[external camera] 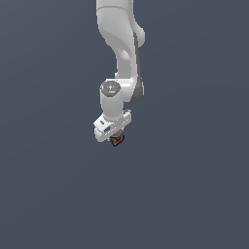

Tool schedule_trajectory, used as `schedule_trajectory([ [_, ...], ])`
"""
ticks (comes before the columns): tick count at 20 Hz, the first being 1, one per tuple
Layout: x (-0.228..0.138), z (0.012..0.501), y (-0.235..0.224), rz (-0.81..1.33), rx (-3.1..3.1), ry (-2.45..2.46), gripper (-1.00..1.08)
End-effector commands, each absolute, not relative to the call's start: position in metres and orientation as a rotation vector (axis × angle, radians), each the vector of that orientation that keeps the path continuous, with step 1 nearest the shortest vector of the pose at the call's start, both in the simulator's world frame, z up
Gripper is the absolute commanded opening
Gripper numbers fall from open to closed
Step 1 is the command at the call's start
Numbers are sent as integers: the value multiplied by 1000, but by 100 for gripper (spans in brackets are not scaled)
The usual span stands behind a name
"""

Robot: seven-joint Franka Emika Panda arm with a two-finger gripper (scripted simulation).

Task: Pick up the object and move it to a goal position.

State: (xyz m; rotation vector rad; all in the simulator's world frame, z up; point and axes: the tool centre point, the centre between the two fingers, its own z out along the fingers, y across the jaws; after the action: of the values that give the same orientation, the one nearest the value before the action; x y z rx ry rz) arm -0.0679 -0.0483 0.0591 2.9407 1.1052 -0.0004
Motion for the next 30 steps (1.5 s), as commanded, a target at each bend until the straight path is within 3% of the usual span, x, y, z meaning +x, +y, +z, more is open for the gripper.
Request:
schedule_trajectory([
  [1,-68,58,-48,0,2940,1106,-100],
  [17,-62,72,-43,1,2940,1105,-100],
  [30,-21,157,-1,1,2940,1106,-100],
])
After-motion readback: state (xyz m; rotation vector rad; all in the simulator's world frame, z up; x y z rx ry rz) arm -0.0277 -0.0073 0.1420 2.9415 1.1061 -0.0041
